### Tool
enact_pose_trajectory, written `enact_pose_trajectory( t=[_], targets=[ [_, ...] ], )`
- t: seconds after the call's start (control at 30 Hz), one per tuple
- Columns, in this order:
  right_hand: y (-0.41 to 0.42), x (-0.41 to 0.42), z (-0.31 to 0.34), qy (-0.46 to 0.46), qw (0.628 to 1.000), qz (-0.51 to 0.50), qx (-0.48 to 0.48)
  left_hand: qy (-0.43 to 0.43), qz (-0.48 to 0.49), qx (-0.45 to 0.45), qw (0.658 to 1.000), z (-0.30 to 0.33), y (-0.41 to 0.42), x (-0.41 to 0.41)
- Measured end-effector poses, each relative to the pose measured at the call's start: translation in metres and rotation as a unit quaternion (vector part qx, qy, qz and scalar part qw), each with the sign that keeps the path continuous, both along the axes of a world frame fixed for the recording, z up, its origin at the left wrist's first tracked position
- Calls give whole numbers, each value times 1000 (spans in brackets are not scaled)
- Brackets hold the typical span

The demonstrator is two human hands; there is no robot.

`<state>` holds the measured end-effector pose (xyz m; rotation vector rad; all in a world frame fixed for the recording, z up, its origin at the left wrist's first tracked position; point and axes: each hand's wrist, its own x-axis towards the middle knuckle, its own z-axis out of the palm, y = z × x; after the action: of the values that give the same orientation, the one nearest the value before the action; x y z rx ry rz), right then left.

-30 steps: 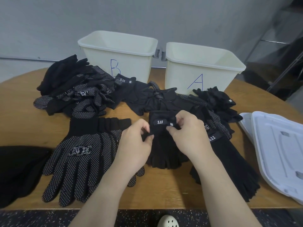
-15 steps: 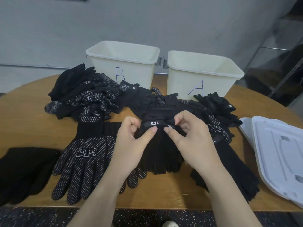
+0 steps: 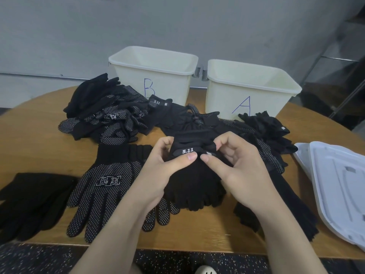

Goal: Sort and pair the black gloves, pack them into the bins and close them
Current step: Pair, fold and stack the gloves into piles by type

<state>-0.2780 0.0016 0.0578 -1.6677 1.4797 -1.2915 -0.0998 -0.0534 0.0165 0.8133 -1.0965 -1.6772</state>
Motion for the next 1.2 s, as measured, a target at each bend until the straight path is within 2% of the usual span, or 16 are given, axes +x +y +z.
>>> enact_pose_trajectory(
  t=[0.07, 0.2, 0.43, 0.57, 0.63, 0.7, 0.77, 1.03, 1.2],
  targets=[
    [0, -2, 0, -8, 1000, 8, -2, 1, 9, -31, 999, 0, 0, 0],
    [0, -2, -3, 6, 1000, -3, -3, -54, 20, -99, 993, -2, -1, 0],
    [-11, 2, -12, 25, 998, -51, 3, -166, 104, -141, 970, -8, -6, -6],
    [-14, 3, -16, 29, 998, -55, 17, -187, 112, -154, 964, -8, -4, -7],
    [-15, 2, -17, 25, 998, -55, 17, -238, 141, -185, 943, -9, -3, -8],
    [-15, 0, -18, 22, 998, -56, 22, -307, 190, -246, 900, -8, -1, -9],
    [-16, -1, -20, 25, 997, -58, 32, -316, 209, -293, 878, -9, -1, -10],
    [-22, 4, -26, 14, 990, -98, 101, -284, 125, -259, 915, -20, -3, -11],
    [-22, 3, -24, -40, 986, -97, 128, -256, 103, -241, 930, -16, -3, -10]
  ],
)
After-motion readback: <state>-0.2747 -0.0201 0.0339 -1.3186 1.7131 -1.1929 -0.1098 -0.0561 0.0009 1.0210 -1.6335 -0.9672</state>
